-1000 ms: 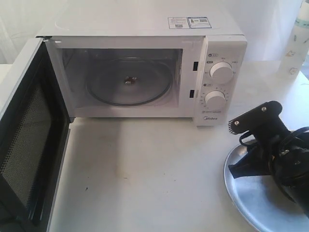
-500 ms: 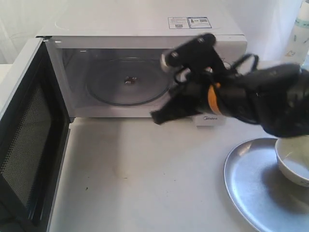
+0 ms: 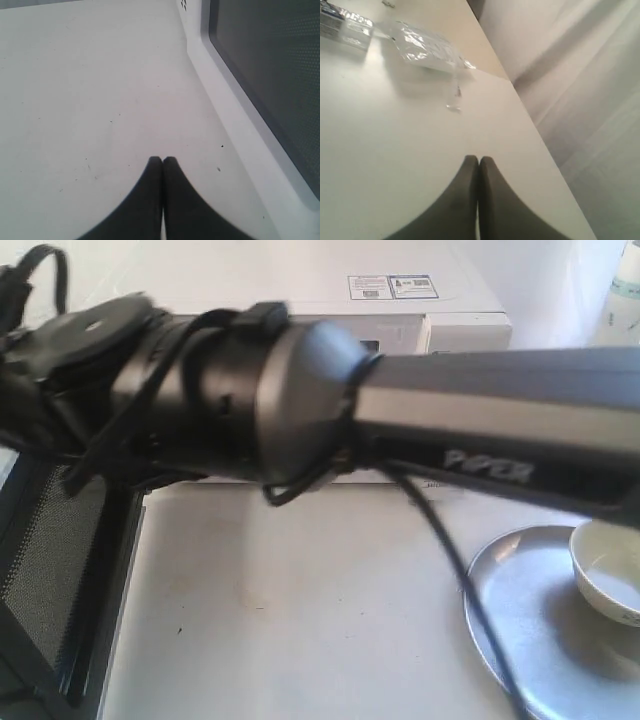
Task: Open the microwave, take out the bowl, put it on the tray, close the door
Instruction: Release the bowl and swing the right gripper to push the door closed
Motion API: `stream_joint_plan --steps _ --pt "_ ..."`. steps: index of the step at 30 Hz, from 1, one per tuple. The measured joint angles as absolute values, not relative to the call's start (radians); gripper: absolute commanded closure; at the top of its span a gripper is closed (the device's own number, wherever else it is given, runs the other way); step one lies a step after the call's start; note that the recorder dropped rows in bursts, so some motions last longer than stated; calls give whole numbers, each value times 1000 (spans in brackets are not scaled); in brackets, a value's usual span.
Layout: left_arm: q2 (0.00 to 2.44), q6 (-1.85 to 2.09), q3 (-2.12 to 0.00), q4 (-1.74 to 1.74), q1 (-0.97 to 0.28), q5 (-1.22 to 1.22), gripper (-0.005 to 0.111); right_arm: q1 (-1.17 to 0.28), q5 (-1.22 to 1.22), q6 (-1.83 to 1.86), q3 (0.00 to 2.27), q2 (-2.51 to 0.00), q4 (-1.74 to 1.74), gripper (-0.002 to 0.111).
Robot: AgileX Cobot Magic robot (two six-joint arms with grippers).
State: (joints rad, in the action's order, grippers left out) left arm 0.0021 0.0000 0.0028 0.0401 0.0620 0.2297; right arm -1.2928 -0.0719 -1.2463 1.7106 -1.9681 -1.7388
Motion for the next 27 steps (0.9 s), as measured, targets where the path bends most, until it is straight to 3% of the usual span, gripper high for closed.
stream_joint_plan --steps 8,16,21,27 --pt "2 0 3 40 62 230 107 -1333 77 -1247 1722 -2051 -1744 108" --pt "2 0 3 40 62 230 107 -1327 726 -731 1638 -2067 -1536 108" --pt "2 0 3 40 62 230 107 -1211 1040 -574 1626 -2102 -1427 108" --pt "2 0 3 40 62 230 107 -1073 1123 -551 1577 -2099 -1221 108"
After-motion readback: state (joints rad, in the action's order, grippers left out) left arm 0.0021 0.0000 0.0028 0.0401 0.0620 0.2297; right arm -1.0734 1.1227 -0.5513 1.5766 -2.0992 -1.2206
